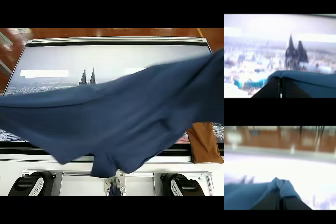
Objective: Fold the shirts.
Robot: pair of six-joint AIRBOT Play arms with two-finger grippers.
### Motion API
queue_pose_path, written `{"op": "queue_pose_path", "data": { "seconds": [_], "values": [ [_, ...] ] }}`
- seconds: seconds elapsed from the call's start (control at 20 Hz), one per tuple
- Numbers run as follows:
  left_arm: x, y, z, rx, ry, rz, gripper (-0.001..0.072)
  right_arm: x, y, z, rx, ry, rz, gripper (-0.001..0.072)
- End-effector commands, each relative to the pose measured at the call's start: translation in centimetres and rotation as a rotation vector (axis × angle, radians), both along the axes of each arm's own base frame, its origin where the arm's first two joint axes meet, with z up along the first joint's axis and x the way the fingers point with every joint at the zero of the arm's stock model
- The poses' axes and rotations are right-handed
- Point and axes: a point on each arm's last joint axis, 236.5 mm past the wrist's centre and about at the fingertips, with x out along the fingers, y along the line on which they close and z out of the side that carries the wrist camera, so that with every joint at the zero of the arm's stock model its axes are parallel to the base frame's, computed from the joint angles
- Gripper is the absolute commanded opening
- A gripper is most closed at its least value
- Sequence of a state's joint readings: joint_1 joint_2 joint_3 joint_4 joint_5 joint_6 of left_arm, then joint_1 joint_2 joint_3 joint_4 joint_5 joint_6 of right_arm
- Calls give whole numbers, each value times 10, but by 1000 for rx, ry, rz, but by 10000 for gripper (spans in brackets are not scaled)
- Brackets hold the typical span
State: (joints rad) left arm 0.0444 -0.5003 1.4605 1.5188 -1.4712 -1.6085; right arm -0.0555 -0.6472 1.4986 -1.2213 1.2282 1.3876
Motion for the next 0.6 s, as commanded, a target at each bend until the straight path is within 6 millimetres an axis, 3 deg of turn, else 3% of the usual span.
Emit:
{"op": "queue_pose_path", "data": {
  "seconds": [0.0,0.1,0.25,0.4,0.55],
  "values": [
    [11,6,-106,1,302,17,37,0,-4,-135,-53,520,37,55],
    [16,1,-168,-31,442,13,37,27,-6,-194,-19,629,20,55],
    [42,-20,-235,-148,505,-9,37,97,1,-246,132,597,-34,55],
    [88,-33,-265,-294,451,30,37,172,15,-276,374,547,-89,55],
    [152,-32,-269,-386,308,75,37,218,13,-311,541,533,-177,55]
  ]
}}
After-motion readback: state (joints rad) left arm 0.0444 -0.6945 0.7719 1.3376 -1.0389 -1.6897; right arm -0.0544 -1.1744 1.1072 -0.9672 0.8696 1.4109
